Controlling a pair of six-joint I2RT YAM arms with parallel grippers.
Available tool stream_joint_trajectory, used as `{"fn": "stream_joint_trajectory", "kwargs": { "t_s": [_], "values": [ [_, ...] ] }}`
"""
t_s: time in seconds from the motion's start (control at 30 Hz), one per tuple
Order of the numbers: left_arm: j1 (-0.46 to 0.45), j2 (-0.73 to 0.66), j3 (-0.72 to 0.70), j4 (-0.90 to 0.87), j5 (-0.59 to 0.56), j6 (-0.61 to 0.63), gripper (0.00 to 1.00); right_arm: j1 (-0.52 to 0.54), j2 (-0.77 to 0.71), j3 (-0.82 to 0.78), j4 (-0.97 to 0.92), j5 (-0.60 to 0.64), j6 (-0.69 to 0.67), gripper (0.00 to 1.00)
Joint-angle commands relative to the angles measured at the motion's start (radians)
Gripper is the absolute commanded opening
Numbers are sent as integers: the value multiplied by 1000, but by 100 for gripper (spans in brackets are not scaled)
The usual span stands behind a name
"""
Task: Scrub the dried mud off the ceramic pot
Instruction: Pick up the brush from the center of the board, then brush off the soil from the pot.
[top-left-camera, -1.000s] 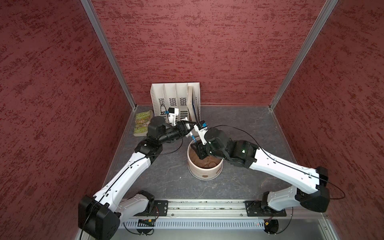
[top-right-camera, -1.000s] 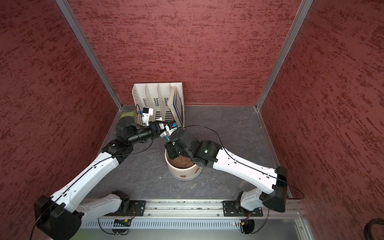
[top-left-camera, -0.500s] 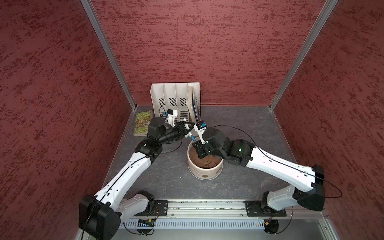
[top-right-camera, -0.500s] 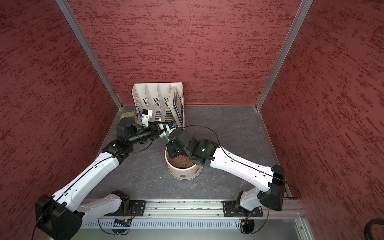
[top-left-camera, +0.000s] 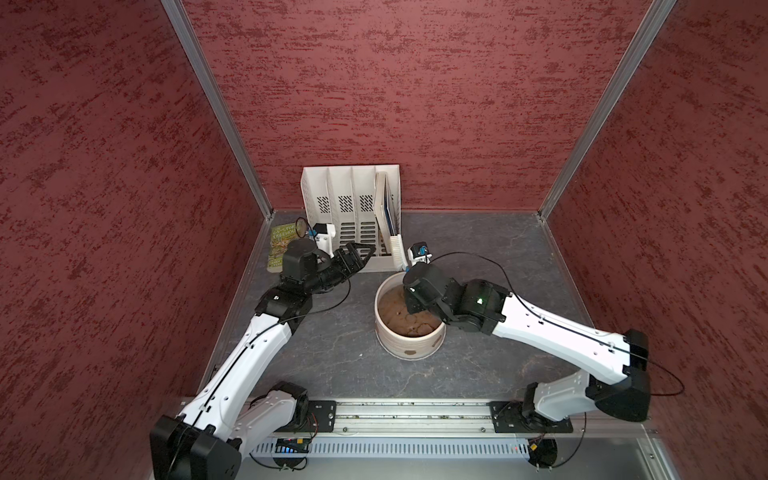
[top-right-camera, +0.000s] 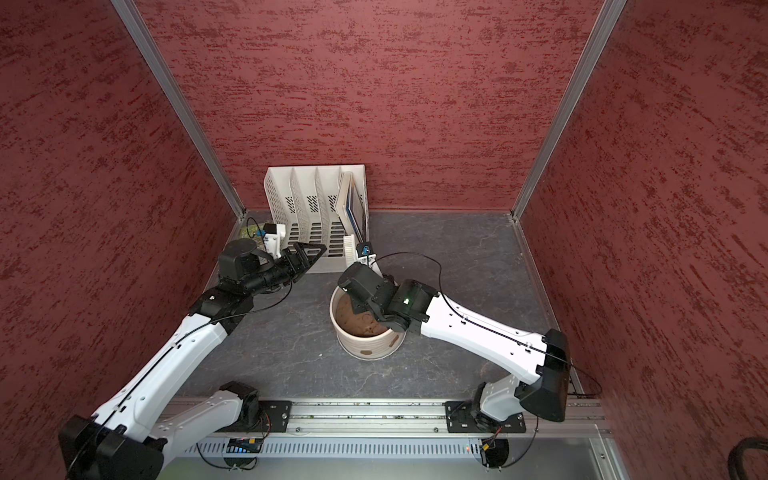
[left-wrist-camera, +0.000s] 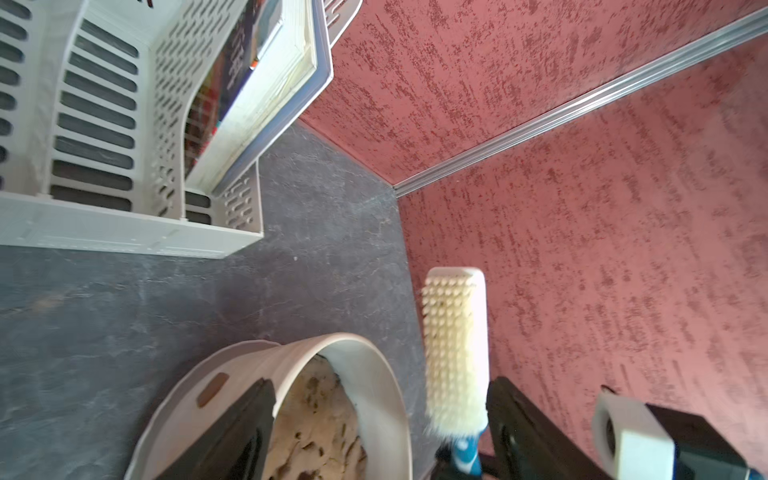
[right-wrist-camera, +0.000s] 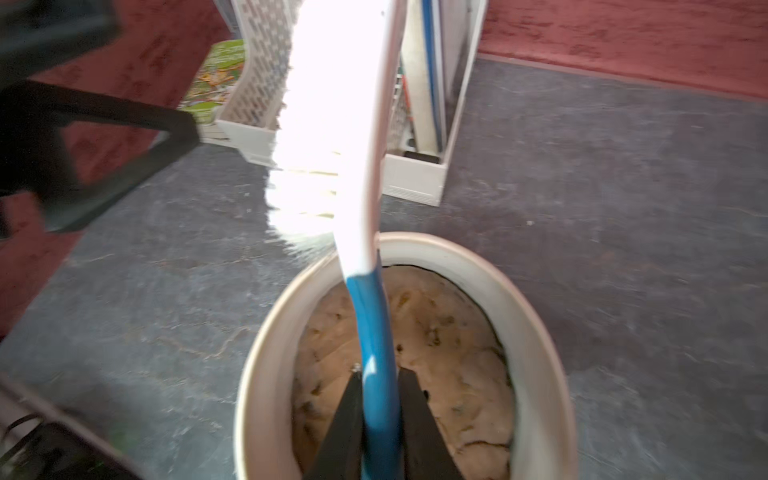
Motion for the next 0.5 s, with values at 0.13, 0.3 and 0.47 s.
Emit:
{"fn": "stream_joint_trajectory", "kwargs": {
  "t_s": [0.13, 0.3, 0.47],
  "values": [
    [-50, 31, 26, -170, -48, 236, 80, -153, -202, -156, -189, -82, 196, 0],
    [-163, 48, 39, -214, -150, 300, 80, -199, -265, -362, -273, -188, 301, 0],
    [-189, 99, 38, -209, -189, 291, 81, -201, -413, -550, -236, -284, 366, 0]
  ]
}}
